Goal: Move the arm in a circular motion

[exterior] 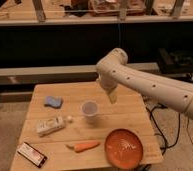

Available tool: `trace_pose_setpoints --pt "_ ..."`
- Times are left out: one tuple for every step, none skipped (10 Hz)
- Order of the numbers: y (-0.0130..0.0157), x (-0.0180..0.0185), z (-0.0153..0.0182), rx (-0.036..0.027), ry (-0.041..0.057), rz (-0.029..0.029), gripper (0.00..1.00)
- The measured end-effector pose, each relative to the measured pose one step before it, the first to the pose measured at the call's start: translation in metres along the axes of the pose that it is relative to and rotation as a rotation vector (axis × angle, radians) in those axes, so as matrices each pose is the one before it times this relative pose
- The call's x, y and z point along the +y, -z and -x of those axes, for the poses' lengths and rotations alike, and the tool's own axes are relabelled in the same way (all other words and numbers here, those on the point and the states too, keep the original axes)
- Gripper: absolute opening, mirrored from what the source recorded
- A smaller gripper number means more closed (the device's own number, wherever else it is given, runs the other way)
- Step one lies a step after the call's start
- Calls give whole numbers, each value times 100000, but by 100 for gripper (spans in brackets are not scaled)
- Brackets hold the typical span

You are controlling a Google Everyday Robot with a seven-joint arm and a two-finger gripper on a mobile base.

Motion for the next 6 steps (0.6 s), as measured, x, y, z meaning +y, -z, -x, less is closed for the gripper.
trace_pose_setpoints --pt "37 -1024 -2056 -176 -1254 -300 80" --pt "135 -181 -2250 505 -2117 -122 80" --pt "218 215 -1697 854 -1885 124 80" --pt "460 1027 -2687 2067 -3660 1136 80" --pt "243 869 -1617 1633 -2361 1091 80" --pt "85 1032 -1578 1676 -2553 1398 80"
